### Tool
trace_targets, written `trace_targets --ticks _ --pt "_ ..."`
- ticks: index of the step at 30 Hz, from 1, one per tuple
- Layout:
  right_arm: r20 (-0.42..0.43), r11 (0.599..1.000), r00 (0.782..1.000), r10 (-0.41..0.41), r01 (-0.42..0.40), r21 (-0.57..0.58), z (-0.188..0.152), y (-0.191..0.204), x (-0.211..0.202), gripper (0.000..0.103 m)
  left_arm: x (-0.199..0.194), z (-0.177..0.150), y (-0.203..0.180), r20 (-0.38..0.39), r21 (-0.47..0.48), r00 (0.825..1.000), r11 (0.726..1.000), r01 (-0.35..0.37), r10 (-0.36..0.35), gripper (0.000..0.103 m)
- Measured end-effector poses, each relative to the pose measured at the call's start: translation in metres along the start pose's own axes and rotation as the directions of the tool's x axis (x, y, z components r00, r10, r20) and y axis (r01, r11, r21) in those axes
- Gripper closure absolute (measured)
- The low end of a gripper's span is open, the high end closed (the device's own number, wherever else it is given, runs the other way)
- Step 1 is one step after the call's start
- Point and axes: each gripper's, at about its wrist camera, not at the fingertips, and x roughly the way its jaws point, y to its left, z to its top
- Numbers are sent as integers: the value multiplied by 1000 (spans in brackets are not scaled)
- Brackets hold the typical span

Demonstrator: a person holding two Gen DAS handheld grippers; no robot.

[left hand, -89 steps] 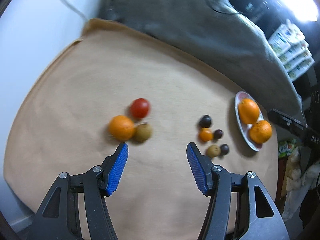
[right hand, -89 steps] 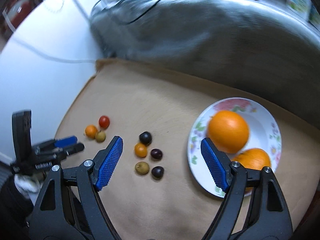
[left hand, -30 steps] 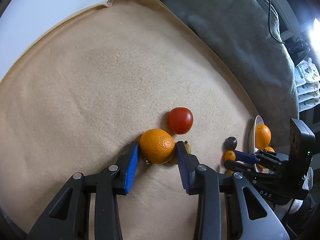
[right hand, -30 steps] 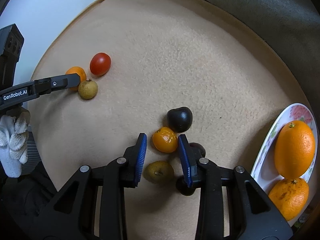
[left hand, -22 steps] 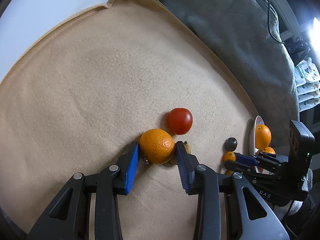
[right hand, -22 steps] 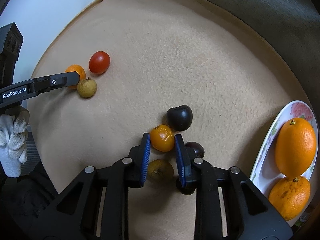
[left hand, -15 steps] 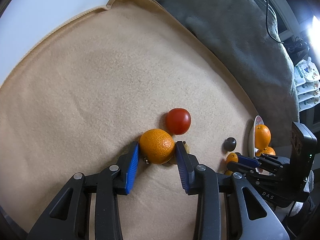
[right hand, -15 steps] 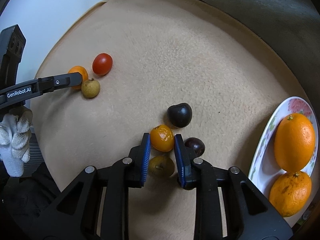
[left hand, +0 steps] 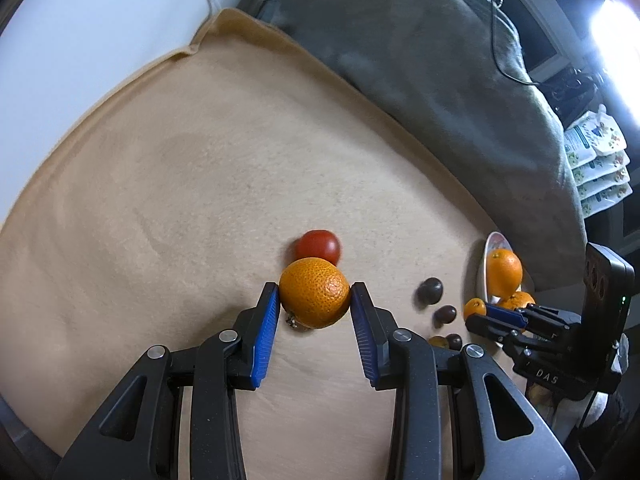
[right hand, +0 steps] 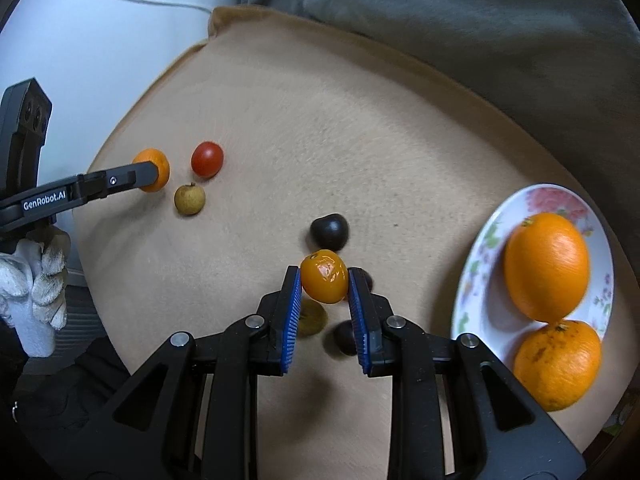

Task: Organize fruits
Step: 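Lift and carry the mandarin and kumquat with both tools over the white plate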

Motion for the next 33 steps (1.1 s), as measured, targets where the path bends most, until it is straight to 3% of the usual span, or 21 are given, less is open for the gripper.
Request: trace_targets --ticks 15,33 --pt "87 993 995 -38 27 118 -31 -47 -51 78 5 -3 -62 -32 123 998 991 54 -50 68" --pt "155 963 984 -91 47 267 -51 -111 -90 78 42 -18 -153 -143 282 984 949 141 -103 68"
